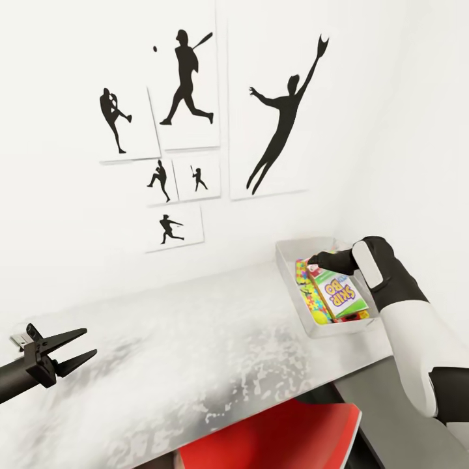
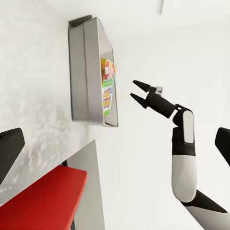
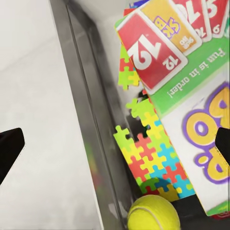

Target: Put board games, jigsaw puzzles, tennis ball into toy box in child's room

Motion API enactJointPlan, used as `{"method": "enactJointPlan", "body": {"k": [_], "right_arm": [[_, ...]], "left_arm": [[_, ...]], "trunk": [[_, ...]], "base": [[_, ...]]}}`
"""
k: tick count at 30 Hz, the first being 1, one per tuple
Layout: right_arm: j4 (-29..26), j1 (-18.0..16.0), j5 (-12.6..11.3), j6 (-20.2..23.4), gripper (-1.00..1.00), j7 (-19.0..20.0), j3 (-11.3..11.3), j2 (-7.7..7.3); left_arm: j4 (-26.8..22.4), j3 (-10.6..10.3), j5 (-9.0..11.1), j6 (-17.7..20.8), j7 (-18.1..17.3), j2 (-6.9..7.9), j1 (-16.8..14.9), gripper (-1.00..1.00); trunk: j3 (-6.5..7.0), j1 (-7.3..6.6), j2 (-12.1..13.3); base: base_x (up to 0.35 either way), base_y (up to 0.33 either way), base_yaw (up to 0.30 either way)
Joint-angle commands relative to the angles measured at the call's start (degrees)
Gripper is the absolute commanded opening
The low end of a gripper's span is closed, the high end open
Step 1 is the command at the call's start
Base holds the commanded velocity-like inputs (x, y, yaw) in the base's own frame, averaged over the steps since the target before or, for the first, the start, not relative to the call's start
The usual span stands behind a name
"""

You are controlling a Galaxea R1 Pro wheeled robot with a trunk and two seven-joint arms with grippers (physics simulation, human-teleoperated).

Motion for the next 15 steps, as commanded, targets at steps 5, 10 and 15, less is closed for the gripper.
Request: {"method": "enactJointPlan", "body": {"k": [5,10,15], "right_arm": [[-3.4,0.2,-3.3,0.1,1.0,-0.5,-0.2,-1.58],[-8.5,2.2,-11.8,0.1,1.0,-0.5,-0.3,-4.09],[-12.0,4.2,-19.6,0.1,1.0,-0.5,-0.3,-6.82]], "left_arm": [[0.0,0.0,-0.3,0.2,-0.3,0.01,0.0,1.0],[0.0,0.0,-0.3,0.2,-0.3,0.01,0.0,1.0],[0.0,0.1,-0.3,0.2,-0.3,0.01,0.0,1.0]], "trunk": [[0.34,0.04,-0.1],[0.79,0.04,-0.1],[1.24,0.04,-0.1]], "base": [[0.0,0.0,-0.069],[0.0,0.0,-0.07],[0.0,0.0,-0.07]]}}
